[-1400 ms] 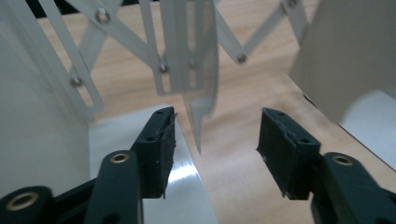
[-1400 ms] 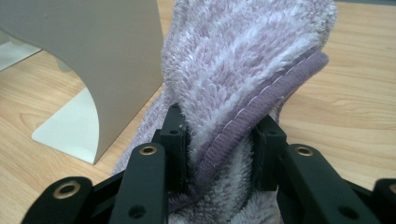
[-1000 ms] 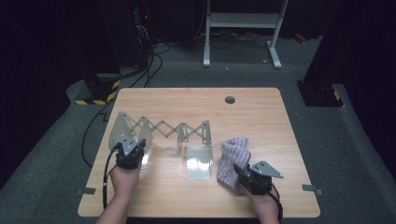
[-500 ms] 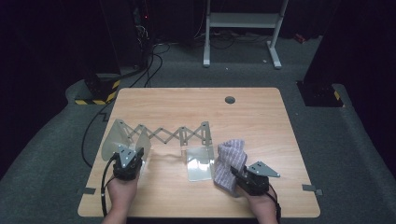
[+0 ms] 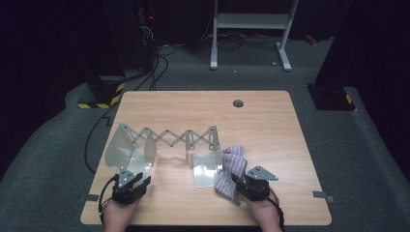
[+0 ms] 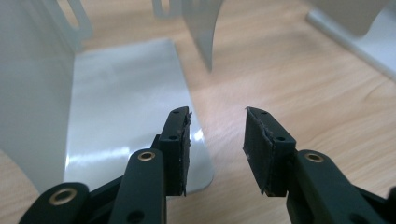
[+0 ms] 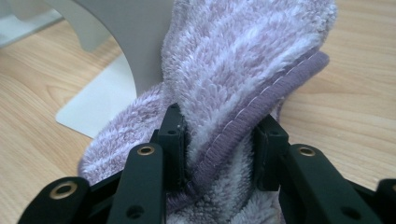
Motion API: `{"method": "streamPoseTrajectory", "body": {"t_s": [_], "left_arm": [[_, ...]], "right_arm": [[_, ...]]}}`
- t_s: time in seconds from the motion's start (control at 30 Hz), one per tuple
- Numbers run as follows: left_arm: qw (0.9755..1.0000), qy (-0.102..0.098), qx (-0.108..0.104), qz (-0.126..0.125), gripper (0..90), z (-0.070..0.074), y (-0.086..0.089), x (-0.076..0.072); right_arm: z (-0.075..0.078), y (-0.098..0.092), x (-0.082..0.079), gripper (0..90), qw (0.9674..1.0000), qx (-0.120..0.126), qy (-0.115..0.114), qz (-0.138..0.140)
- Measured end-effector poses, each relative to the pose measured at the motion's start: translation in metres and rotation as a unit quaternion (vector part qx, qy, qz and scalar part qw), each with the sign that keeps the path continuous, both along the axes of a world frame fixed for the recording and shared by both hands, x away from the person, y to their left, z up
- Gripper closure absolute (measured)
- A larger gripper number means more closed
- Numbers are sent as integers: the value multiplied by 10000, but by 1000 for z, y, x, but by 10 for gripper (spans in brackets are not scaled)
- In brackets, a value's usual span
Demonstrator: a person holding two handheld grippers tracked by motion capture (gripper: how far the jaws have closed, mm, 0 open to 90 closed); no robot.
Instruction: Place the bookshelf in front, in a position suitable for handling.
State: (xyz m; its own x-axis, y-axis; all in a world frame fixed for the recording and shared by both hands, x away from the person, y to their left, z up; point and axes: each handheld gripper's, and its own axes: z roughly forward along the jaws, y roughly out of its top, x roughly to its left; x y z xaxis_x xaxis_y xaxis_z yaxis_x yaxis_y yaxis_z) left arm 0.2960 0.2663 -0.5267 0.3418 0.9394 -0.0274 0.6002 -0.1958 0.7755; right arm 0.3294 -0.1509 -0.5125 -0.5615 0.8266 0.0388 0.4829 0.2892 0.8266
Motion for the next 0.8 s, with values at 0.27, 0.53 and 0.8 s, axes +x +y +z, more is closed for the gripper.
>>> {"method": "streamPoseTrajectory", "body": {"t_s": [0.27,0.53,0.8], "left_arm": [[9998,63,163,28,579,-6,-6,1],[9997,-17,262,35,624,-8,-7,0],[9980,-622,-63,81,572,11,2,-9]], "right_arm": [[-9,19,17,510,9987,-242,431,86],[-9,25,17,655,9987,-227,421,172],[-6,21,10,657,9995,-154,212,153]]}}
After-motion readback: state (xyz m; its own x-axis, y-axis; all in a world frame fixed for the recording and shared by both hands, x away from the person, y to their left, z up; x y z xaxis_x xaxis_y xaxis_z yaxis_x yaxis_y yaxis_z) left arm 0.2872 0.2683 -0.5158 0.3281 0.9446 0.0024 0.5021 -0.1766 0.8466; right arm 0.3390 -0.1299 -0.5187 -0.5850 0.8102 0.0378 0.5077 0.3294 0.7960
